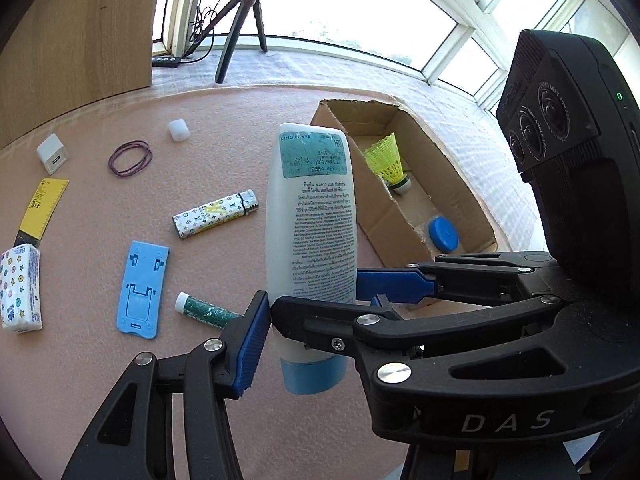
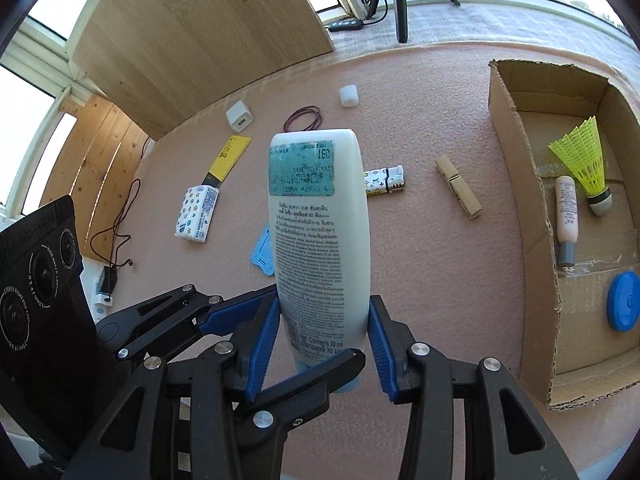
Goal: Organize objects
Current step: 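Lift the tube with the right tool toward the cardboard box, then lower the tube into the cardboard box and open the right tool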
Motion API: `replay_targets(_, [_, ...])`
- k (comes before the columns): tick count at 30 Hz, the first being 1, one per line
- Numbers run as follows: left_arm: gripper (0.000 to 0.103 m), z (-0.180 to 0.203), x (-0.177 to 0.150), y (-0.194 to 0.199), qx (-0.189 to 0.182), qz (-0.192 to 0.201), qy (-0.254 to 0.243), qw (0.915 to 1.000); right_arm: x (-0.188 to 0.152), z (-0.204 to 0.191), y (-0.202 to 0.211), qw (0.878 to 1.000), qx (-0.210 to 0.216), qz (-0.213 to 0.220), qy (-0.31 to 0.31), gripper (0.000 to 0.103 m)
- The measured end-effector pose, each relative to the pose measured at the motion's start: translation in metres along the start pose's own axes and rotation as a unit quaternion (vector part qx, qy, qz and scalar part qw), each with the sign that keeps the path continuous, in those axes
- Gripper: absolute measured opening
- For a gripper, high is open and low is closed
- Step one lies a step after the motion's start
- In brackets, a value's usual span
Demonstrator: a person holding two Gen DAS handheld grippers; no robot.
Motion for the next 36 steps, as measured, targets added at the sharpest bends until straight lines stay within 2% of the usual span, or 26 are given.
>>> replay_targets(12, [0.055, 0.099, 0.066, -0.036, -0.030, 0.001, -0.076, 0.9967, 0.002, 0.086, 0.068, 0.996, -0.023, 0.061, -0.060, 0.041])
replay_targets(18, [0.055, 0.135, 0.082, -0.059, -0.039, -0.007, -0.097, 0.9945, 0.001, 0.125, 0.086, 0.994, -0.030, 0.068, -0.081, 0.041])
replay_targets(24, [0.055, 0.156, 0.090, -0.073, -0.040, -0.011, -0.112, 0.9929, 0.000, 0.145, 0.094, 0.993, -0.037, 0.073, -0.084, 0.042])
replay_targets(25, [0.066, 0.158, 0.090, -0.074, -0.038, -0.013, -0.112, 0.9929, 0.000, 0.147, 0.098, 0.993, -0.037, 0.077, -0.081, 0.043])
replay_targets(26, [0.076, 0.158, 0.089, -0.076, -0.031, -0.018, -0.110, 0.9933, 0.000, 0.150, 0.099, 0.993, -0.043, 0.080, -0.081, 0.054])
replay_targets(27, [0.087, 0.156, 0.090, -0.078, -0.017, -0.018, -0.107, 0.9939, 0.000, 0.153, 0.101, 0.992, -0.058, 0.082, -0.082, 0.068])
replay_targets(29, [0.087, 0.153, 0.090, -0.081, -0.004, -0.019, -0.108, 0.9940, 0.000, 0.160, 0.106, 0.989, -0.082, 0.093, -0.085, 0.073])
replay_targets(36, [0.087, 0.147, 0.087, -0.081, 0.000, -0.022, -0.103, 0.9944, -0.001, 0.169, 0.106, 0.988, -0.084, 0.095, -0.093, 0.073])
Point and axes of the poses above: each gripper's, at about its wrist camera, not at the fingertips, and y roughly against the way its jaws point, z to its right, x to its top, the point moved 8 cm from there along -y, roughly the way its jaws point, and after that the axes turned 10 degrees about -z, right-handed, at the moved point
